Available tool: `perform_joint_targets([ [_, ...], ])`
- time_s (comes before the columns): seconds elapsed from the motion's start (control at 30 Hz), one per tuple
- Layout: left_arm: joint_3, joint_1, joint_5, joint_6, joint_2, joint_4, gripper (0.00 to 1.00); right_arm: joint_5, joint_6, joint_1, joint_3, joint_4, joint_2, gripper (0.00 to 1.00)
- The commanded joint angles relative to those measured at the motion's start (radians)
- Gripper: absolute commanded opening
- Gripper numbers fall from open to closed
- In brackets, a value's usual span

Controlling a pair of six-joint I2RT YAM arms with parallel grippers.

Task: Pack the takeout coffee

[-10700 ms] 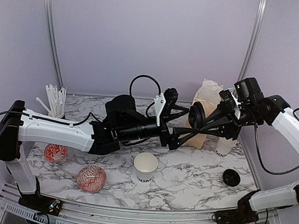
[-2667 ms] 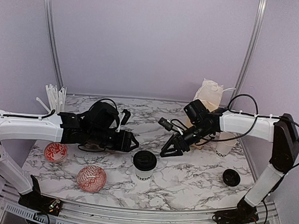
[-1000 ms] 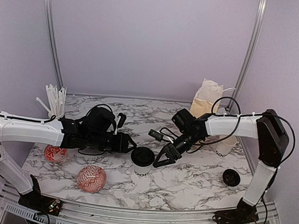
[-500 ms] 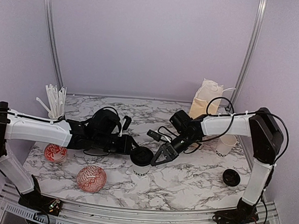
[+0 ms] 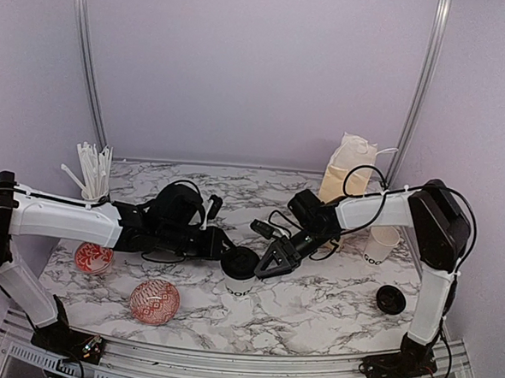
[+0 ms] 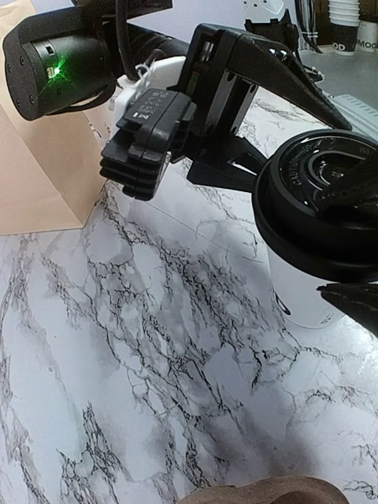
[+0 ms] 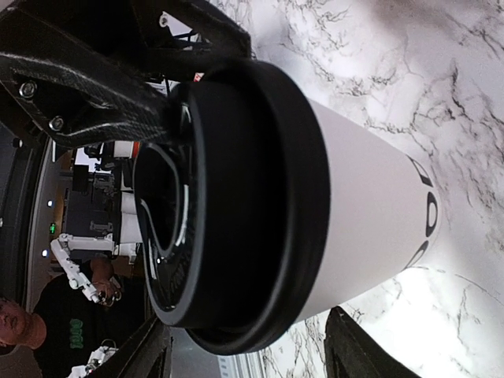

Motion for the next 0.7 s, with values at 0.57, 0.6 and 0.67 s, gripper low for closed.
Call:
perform_joint_targets([
  [0.57,-0.012,0.000,0.003,0.017,0.018,-0.041,0.33,0.235,-0.083,-0.012,0.137,-0.084,0.061,0.42],
  [0.6,-0.003,0.000,0.000,0.023,0.012,-0.047,0.34,0.191,-0.097,-0.015,0.150,-0.091,0.043,0.44],
  [0.67,0.022,0.000,-0.009,0.045,-0.008,-0.056,0.41,0.153,-0.124,-0.019,0.171,-0.106,-0.001,0.49],
])
